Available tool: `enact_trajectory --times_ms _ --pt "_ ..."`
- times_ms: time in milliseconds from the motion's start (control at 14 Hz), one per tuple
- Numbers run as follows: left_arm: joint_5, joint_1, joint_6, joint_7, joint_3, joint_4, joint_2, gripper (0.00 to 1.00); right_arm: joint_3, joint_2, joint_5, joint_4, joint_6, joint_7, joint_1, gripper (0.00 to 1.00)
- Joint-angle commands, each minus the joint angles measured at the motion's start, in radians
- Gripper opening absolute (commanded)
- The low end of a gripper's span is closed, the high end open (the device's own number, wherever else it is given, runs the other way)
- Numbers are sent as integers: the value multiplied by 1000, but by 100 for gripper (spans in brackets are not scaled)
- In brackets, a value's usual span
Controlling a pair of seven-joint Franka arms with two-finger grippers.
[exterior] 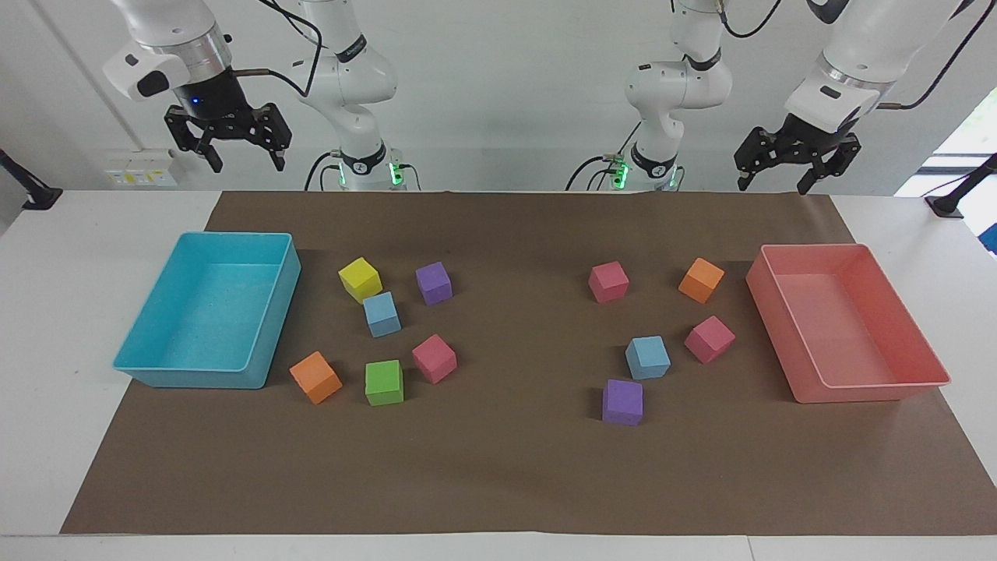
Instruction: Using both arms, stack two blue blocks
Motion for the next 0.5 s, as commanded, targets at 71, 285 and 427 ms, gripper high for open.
enact_trajectory --times_ms 71,285,427 --pt "-6 -5 0 0 10 1 -3 100 9 -15 13 -92 92 19 4 100" --pt "-6 -2 0 8 10 0 -3 100 13 -7 16 -169 175 18 38 100" --pt "-6 -3 0 9 10 0 -3 100 15 8 16 -222 262 13 76 100"
